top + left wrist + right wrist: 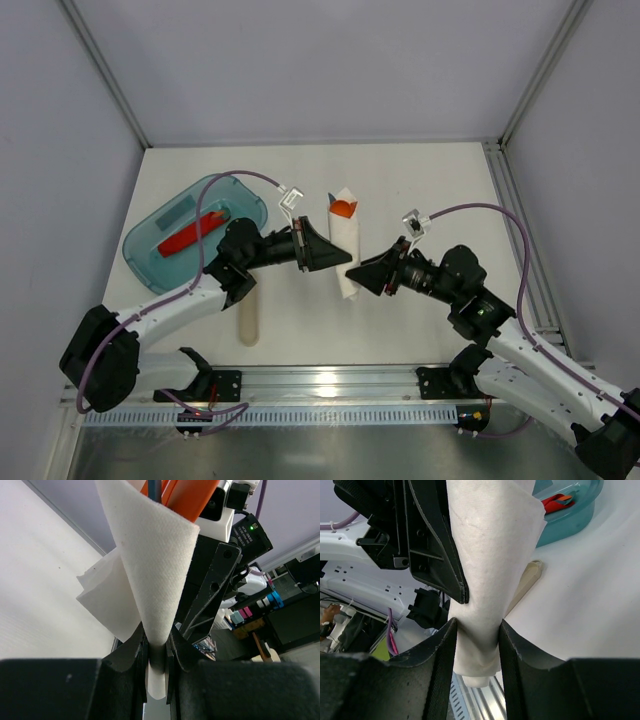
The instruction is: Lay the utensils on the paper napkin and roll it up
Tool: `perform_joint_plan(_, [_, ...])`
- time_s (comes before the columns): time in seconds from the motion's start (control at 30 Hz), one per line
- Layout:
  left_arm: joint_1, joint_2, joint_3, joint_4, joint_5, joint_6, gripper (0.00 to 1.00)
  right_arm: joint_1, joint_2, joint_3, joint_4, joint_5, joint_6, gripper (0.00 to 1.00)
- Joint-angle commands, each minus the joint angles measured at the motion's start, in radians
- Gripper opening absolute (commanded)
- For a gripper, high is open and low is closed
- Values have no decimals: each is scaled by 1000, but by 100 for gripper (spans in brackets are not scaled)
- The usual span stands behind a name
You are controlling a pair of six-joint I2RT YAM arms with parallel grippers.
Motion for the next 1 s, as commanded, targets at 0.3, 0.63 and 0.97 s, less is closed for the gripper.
perform_joint_plan(0.3, [-3, 16, 21, 68, 54, -2, 0, 4, -36, -20, 79, -35, 7, 15])
perform_joint_plan(0.63, [-3, -27, 57, -98, 18, 68, 42, 4, -119, -5, 19, 9, -15, 4])
perform_joint_plan(0.97, [-3, -21, 25, -18, 42, 44, 66, 4, -96, 27, 29, -12, 3, 4])
